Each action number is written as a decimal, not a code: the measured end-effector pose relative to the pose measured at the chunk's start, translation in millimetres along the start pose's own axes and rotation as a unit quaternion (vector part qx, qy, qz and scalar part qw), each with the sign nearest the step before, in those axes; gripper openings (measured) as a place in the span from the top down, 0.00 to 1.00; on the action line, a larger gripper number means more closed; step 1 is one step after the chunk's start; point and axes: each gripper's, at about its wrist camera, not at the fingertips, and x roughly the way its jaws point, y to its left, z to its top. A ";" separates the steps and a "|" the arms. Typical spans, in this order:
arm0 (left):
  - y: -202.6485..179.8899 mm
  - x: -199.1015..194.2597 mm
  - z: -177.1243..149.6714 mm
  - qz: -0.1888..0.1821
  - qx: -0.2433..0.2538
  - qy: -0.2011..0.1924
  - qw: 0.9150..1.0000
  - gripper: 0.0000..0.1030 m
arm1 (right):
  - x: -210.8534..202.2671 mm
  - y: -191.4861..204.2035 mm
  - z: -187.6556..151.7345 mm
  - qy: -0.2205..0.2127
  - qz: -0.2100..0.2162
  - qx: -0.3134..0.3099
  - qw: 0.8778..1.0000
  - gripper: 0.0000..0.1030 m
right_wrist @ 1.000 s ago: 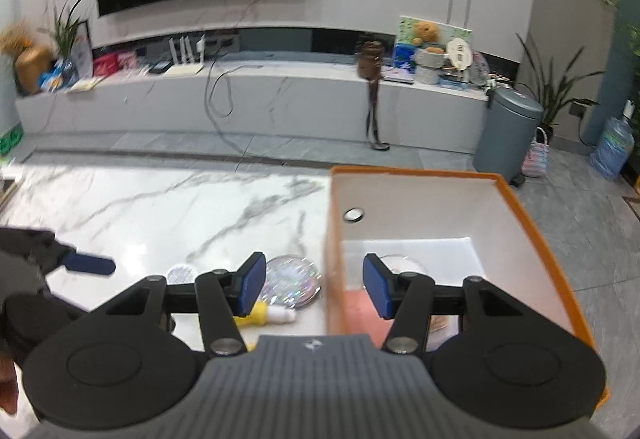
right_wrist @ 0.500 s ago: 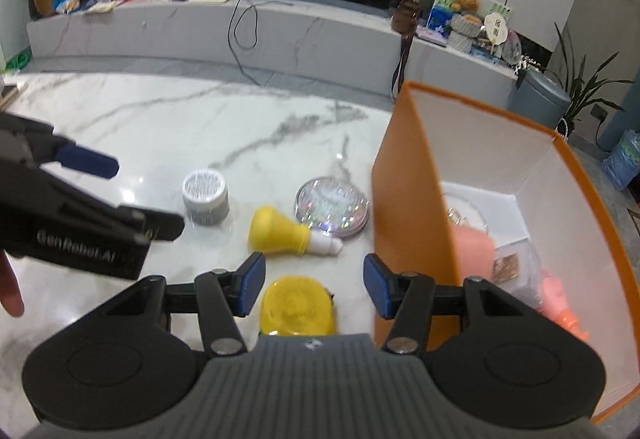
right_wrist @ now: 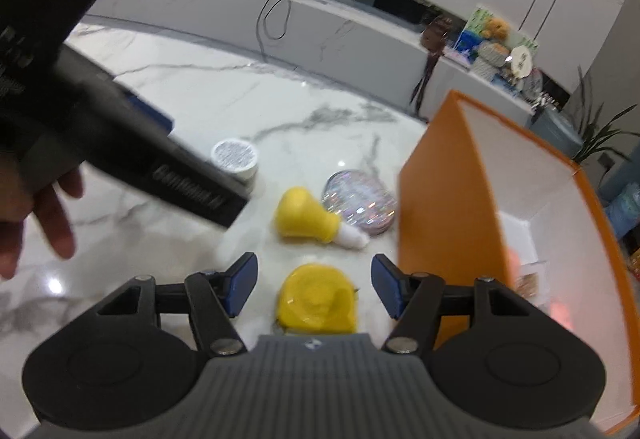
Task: Organize rigid objects
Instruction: 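Grasp the white jar with the left tool while the right tool grasps the yellow tape measure, then carry the white jar and yellow tape measure with both tools over the orange box, then lower the jar and tape measure into the box and open both tools, then withdraw both tools from the box back over the table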
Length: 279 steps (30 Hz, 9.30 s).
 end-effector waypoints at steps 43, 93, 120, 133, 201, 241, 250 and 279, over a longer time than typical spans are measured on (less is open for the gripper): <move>29.5 -20.5 -32.8 -0.022 0.012 -0.004 1.000 0.56 | 33.0 12.8 -11.3 0.029 0.035 0.003 0.999 0.48; -14.1 -80.1 -4.2 -0.045 0.021 -0.063 0.997 0.55 | -30.2 -39.2 20.5 -0.052 0.056 0.086 0.993 0.47; -131.6 -102.9 57.0 -0.104 0.125 -0.075 0.984 0.55 | -81.6 -186.7 -13.4 -0.082 -0.044 0.194 0.977 0.47; -180.3 -65.0 114.8 -0.127 0.129 -0.058 0.982 0.55 | -56.0 -223.9 -37.9 -0.035 -0.066 0.214 0.974 0.47; -194.4 65.3 153.9 -0.103 0.101 0.060 0.988 0.29 | 49.6 -244.7 1.2 0.056 -0.112 0.256 0.959 0.55; -72.6 -21.0 136.2 -0.049 0.051 0.018 0.997 0.29 | -14.1 -176.2 53.1 -0.007 -0.098 0.206 0.974 0.54; -57.9 -25.9 121.1 -0.048 0.040 0.022 0.998 0.29 | -16.6 -157.3 62.4 -0.010 -0.087 0.193 0.977 0.53; -58.0 21.9 9.4 -0.133 0.125 -0.020 0.983 0.34 | -3.4 -109.1 73.6 -0.011 -0.052 0.125 0.991 0.48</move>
